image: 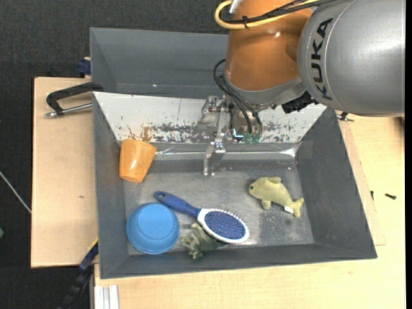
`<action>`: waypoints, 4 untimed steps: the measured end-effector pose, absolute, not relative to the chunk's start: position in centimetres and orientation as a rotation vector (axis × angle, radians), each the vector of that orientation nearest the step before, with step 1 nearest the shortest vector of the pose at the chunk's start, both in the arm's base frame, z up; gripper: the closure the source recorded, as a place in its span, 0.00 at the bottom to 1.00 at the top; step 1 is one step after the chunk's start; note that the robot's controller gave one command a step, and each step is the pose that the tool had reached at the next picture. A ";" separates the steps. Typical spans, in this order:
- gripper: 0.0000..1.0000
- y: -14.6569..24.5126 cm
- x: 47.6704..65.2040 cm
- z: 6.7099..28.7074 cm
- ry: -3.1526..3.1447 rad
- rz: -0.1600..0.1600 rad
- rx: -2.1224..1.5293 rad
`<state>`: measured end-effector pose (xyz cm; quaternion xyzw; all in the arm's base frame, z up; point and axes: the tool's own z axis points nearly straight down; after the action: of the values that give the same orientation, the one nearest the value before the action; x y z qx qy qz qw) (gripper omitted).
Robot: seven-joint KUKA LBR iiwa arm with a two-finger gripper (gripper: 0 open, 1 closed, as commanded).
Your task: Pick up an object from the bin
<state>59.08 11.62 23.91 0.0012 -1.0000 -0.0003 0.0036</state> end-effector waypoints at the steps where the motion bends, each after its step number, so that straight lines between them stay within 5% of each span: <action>1: 0.00 10.6 54.6 23.6 -3.116 -0.001 0.390; 2: 0.00 11.4 49.6 16.6 -3.089 -0.002 0.528; 3: 0.00 11.4 50.7 10.1 -3.041 0.004 0.871; 4: 0.00 8.3 52.1 8.5 -2.921 -0.012 1.322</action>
Offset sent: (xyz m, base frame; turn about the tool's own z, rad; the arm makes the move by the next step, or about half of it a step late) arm -0.0453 -0.0112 -0.0039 -0.2459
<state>52.13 8.32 8.49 0.4122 -0.9105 -0.0038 -0.0326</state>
